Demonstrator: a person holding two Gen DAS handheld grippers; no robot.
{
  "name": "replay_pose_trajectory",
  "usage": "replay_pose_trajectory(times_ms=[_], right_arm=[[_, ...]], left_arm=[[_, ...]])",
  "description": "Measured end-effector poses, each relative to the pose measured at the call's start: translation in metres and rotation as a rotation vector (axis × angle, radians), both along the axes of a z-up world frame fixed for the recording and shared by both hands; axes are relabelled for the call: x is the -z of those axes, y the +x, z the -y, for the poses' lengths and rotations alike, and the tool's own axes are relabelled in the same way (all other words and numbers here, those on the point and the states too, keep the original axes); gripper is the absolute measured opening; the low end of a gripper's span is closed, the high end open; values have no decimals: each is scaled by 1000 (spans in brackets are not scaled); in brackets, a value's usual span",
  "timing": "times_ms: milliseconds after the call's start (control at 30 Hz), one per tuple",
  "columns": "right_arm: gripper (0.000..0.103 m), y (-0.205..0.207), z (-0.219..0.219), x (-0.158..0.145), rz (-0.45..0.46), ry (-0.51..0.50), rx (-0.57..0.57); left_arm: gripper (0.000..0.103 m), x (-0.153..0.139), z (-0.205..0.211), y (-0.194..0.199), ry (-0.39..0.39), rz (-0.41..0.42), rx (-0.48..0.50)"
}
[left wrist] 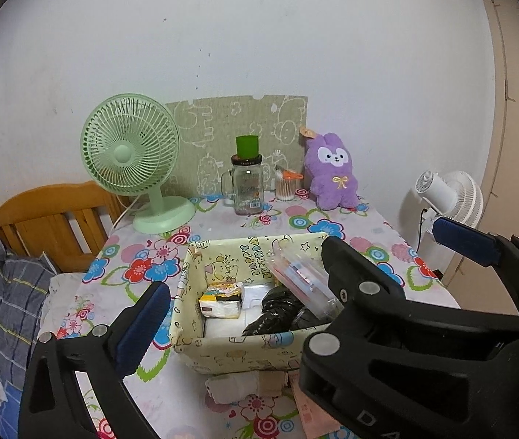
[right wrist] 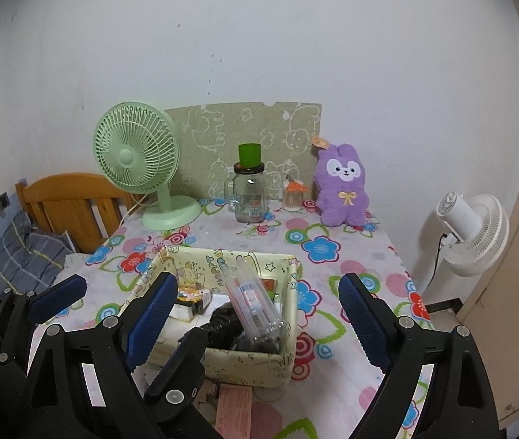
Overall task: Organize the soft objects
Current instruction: 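Withdraw both open tools from the box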
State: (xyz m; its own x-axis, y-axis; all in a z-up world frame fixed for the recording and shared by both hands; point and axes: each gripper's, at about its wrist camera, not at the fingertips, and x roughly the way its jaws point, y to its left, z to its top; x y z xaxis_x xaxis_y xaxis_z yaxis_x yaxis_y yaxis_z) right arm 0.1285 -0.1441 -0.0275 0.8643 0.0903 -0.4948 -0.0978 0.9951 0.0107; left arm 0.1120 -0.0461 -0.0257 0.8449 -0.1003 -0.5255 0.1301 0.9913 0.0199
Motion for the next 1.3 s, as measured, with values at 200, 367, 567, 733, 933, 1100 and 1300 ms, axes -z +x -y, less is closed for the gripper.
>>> replay_pose_trajectory(times_ms=[200,367,567,733,933,1100,1300], right_arm=[[92,-19,1,-4,12,1,2],[93,-31,1,-2,11,8,1],[94,-43,-2,0,29,-7,27],[94,-51,-2,6,21,-5,24],[94,-54,-3,16,1,3,17],[94,-56,-6,30,-20,16,8],[94,-54,-9,47,-33,17,-8]], left_arm=[[103,-3,1,-16,-4,14,3],[103,-2,0,-27,-6,16,4],[103,2,-2,-38,-9,23,-4],[103,7,-4,-46,-8,32,-13],[103,17,-7,-51,-15,18,-12],[102,28,-10,-53,-24,11,-13],[102,43,-12,-52,-27,-5,-17]])
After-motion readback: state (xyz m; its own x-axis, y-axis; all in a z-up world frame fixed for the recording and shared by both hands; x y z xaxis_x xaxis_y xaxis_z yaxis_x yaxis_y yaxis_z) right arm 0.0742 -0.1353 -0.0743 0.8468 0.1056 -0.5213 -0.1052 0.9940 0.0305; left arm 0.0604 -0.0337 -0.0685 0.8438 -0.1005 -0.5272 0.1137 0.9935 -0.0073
